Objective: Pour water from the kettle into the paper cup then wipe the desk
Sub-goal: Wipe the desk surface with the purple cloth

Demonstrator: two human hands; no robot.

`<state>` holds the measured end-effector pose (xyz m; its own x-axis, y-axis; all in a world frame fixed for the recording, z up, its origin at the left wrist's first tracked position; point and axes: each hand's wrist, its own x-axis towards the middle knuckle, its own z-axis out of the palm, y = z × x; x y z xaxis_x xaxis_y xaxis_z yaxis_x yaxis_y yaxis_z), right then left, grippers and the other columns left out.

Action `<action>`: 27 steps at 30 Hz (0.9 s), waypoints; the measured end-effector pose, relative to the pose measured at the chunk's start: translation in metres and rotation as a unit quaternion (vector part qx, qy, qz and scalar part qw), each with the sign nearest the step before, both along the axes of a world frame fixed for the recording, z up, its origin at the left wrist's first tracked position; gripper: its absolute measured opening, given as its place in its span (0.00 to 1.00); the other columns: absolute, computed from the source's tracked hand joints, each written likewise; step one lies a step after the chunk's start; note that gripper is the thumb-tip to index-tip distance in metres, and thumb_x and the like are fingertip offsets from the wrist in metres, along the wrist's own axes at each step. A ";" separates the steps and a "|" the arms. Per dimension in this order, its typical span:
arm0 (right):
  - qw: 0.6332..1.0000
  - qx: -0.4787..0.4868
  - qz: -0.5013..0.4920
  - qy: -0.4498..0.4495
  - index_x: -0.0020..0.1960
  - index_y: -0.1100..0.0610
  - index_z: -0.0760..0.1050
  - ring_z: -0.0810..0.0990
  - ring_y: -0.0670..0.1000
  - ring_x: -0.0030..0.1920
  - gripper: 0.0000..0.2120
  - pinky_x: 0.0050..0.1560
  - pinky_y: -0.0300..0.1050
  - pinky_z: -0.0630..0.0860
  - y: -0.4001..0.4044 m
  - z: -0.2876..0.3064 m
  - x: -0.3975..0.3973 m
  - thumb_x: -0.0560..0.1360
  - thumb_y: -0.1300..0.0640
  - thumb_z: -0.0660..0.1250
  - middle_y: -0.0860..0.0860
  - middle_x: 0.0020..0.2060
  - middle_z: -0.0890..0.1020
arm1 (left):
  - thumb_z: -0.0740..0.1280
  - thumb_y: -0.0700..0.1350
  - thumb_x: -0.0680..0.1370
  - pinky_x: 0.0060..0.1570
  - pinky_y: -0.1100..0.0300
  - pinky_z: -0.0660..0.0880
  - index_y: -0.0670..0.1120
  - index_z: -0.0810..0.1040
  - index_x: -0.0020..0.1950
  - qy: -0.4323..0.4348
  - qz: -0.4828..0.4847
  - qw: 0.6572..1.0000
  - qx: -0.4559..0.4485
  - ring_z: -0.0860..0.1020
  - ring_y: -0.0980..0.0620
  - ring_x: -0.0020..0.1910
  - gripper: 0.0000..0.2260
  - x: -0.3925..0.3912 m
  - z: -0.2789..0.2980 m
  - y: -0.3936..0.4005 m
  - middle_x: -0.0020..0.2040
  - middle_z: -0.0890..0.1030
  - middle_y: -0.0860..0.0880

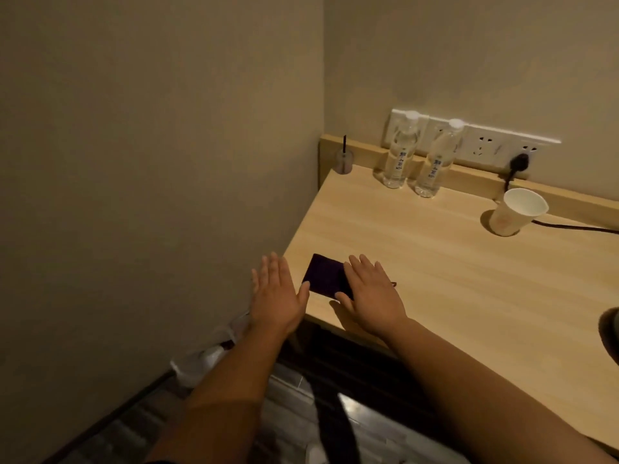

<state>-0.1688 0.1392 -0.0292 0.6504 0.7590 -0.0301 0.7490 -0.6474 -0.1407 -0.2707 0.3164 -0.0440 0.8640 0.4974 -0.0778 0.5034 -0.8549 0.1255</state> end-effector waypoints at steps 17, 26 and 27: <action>0.988 -0.034 0.151 0.029 0.73 0.56 0.65 0.66 0.56 0.71 0.36 0.68 0.57 0.61 -0.030 -0.029 -0.041 0.69 0.54 0.73 0.56 0.72 0.66 | 0.40 0.62 0.80 0.57 0.44 0.73 0.42 0.73 0.66 0.021 0.238 0.951 -0.196 0.75 0.38 0.59 0.33 0.053 -0.035 0.030 0.61 0.78 0.39; 0.692 0.316 -0.209 0.615 0.60 0.48 0.78 0.82 0.59 0.52 0.12 0.56 0.57 0.74 -0.009 0.039 0.064 0.78 0.55 0.63 0.55 0.52 0.84 | 0.40 0.57 0.82 0.39 0.53 0.72 0.44 0.78 0.42 -0.030 0.216 0.969 -0.116 0.75 0.45 0.36 0.31 0.051 -0.042 0.033 0.39 0.81 0.44; 0.687 0.337 -0.217 0.606 0.58 0.49 0.78 0.82 0.60 0.51 0.10 0.56 0.58 0.74 0.000 0.045 0.086 0.78 0.55 0.63 0.57 0.52 0.84 | 0.41 0.57 0.82 0.40 0.53 0.72 0.44 0.79 0.46 -0.019 0.218 0.968 -0.118 0.77 0.43 0.38 0.30 0.053 -0.041 0.033 0.42 0.81 0.43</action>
<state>-0.0829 0.1394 0.0163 0.6273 0.6080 -0.4867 -0.4264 -0.2548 -0.8679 -0.2179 0.3493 -0.0855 0.5797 0.7884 -0.2059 0.8017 -0.5065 0.3176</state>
